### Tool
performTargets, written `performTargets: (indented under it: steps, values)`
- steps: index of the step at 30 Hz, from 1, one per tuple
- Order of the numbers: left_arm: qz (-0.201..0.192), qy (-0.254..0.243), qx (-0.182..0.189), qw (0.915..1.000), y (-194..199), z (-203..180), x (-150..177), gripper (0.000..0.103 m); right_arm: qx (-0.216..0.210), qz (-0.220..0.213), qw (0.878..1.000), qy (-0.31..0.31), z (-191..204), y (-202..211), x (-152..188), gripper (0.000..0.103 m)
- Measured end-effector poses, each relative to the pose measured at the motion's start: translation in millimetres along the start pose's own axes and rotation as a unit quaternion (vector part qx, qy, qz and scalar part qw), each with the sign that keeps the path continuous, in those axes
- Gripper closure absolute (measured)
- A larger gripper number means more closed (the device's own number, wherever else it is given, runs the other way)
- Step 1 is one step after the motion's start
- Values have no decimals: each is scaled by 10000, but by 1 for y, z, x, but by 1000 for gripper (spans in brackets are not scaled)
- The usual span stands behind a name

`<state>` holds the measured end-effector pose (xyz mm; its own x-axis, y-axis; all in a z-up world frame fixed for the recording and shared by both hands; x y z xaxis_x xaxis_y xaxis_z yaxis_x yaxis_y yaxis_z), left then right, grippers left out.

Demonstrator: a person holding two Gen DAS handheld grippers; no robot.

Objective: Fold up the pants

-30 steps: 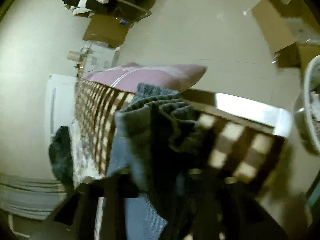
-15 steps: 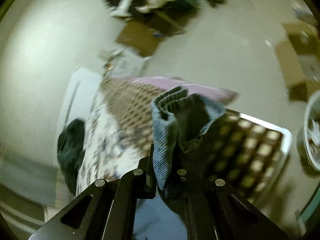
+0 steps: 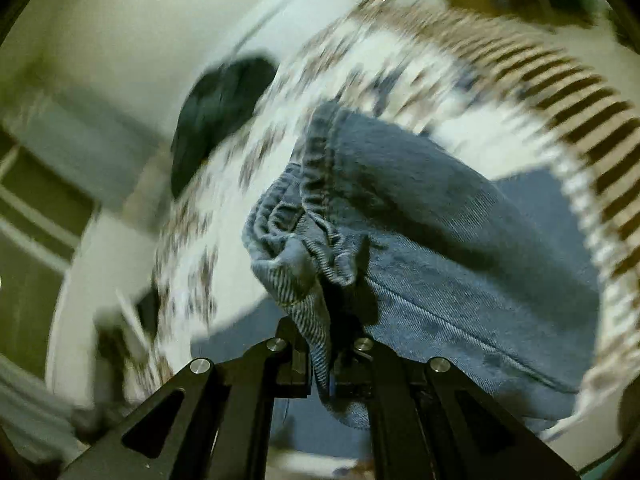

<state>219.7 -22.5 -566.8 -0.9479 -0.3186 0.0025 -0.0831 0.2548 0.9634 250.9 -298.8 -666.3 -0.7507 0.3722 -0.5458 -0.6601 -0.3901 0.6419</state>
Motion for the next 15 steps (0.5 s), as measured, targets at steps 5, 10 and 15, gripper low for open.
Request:
performTargets:
  steps: [5,10,15]
  values:
    - [-176,255,-286,9991,2,61,-17,0,178,1124,9886,989,50,-86,80,97]
    - [-138,424,-204,9988,-2,80,-27,0,540,2252,9625,1416,45,-124,125,77]
    - [-191,107,98,9997,0,46,-34,0,-322,2454,9617,1177,69,-80,127,47]
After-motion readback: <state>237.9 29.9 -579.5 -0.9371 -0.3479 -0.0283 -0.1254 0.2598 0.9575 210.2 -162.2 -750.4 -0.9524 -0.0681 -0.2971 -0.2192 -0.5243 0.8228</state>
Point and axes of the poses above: each gripper's, at about its wrist camera, not at the fingertips, and y roughly against the way its jaws point, z to its left, x to its underside, the point moved 10 cm from there along -y, roughly the way its jaws point, and after that the axes turned 12 degrees about y, right-handed, at the moved point
